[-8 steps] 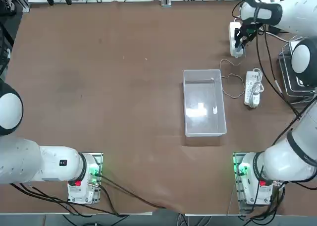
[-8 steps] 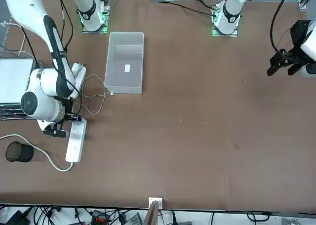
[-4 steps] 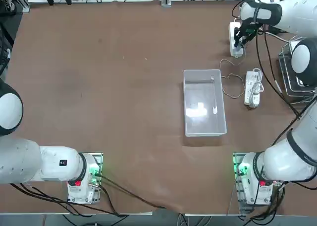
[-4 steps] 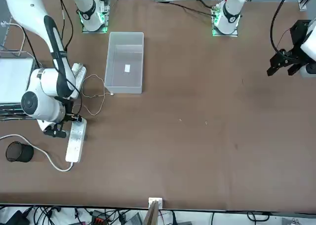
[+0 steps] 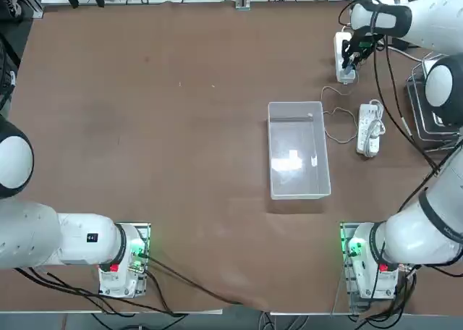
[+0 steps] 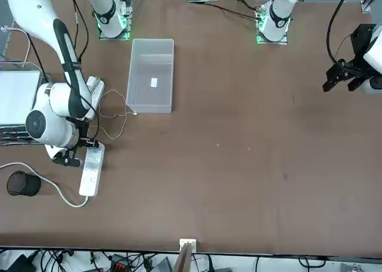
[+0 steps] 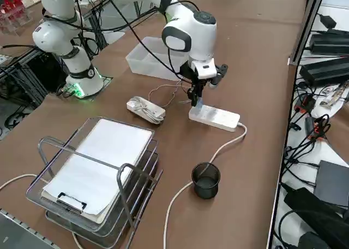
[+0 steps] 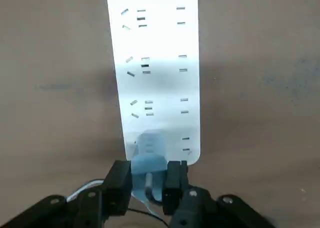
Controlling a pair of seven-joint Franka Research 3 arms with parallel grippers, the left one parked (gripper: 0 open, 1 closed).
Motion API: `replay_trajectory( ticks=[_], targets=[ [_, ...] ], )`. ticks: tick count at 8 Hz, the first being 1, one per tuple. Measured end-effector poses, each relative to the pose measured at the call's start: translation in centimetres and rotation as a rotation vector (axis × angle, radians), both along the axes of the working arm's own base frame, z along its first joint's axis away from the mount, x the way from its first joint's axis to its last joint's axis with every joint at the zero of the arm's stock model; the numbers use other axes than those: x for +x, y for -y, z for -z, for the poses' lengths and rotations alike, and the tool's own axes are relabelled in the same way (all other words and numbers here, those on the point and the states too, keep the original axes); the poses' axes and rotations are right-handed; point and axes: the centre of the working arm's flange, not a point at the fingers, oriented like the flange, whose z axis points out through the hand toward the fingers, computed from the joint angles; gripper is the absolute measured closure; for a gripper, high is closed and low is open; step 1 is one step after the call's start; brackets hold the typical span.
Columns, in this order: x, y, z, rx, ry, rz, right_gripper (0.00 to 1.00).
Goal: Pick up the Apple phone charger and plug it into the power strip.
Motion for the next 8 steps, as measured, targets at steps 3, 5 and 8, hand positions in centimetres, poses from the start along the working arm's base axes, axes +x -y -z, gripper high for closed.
replay_trajectory(
  ticks=[3,5,8],
  targets=[
    [0.0,0.1,0.9,-0.001,0.0,0.002,0.65],
    [0.1,0.1,1.1,-0.001,0.002,0.001,0.65],
    [0.1,0.1,1.1,0.0,0.007,0.001,0.65]
  ],
)
